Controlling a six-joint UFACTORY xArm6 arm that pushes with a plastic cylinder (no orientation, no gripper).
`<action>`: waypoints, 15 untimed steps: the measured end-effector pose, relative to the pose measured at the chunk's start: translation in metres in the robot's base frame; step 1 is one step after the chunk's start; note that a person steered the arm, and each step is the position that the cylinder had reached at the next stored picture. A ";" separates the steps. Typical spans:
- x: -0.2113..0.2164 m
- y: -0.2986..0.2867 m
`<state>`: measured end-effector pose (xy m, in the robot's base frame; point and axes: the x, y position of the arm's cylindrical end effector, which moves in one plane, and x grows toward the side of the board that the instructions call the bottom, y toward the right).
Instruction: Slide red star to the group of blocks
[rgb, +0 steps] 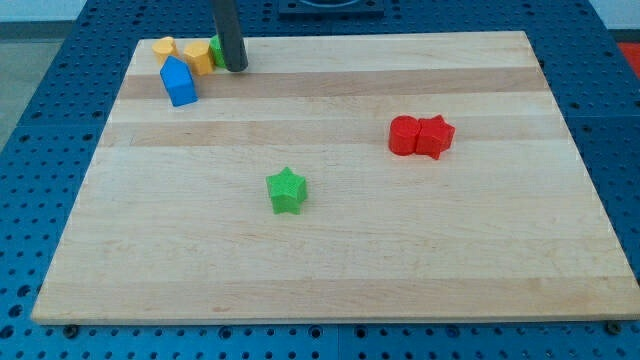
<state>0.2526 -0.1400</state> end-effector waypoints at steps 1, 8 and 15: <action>0.013 0.011; 0.127 0.300; 0.175 0.186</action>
<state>0.4276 0.0459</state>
